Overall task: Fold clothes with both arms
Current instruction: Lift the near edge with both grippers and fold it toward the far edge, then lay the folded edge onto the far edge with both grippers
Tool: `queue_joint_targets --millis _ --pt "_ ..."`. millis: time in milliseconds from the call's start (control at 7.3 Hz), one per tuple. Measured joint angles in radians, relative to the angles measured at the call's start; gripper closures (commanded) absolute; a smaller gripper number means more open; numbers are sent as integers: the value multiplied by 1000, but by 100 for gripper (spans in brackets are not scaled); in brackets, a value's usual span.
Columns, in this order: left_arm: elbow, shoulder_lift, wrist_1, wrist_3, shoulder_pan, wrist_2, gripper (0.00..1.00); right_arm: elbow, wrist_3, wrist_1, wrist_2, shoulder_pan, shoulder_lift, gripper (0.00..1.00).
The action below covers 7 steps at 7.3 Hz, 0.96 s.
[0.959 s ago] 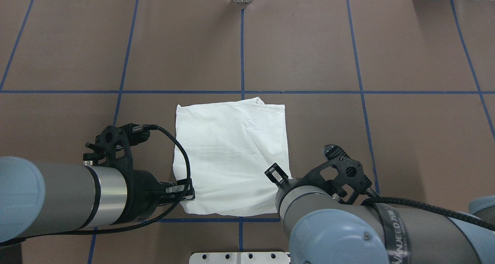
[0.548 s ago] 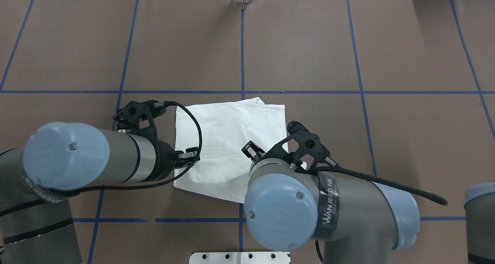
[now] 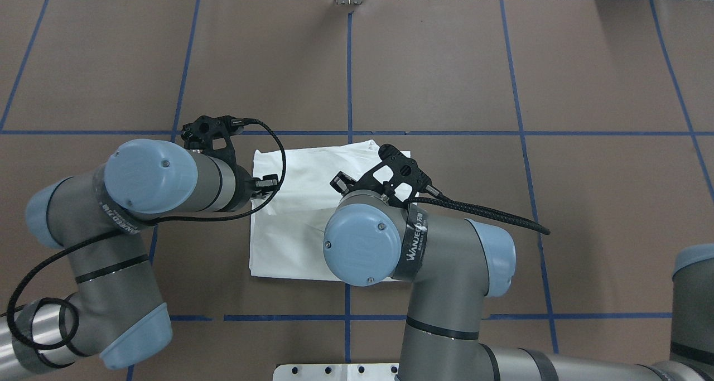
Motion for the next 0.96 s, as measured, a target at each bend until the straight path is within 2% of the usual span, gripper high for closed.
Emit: queue_joint_targets --millis 137,274,411,685,959 --pt "61 -20 -33 15 -21 1 100 -40 -17 25 1 19 15 100" --pt "110 -44 -49 29 -38 2 100 -76 -27 35 2 33 34 70" --pt "145 -61 -59 37 -49 2 1 -113 -42 39 3 47 54 1" --pt "164 -72 -82 76 -64 1 0 -167 -133 46 6 77 78 0" --pt "157 -70 -92 149 -82 -3 0 -176 -195 54 40 113 82 0"
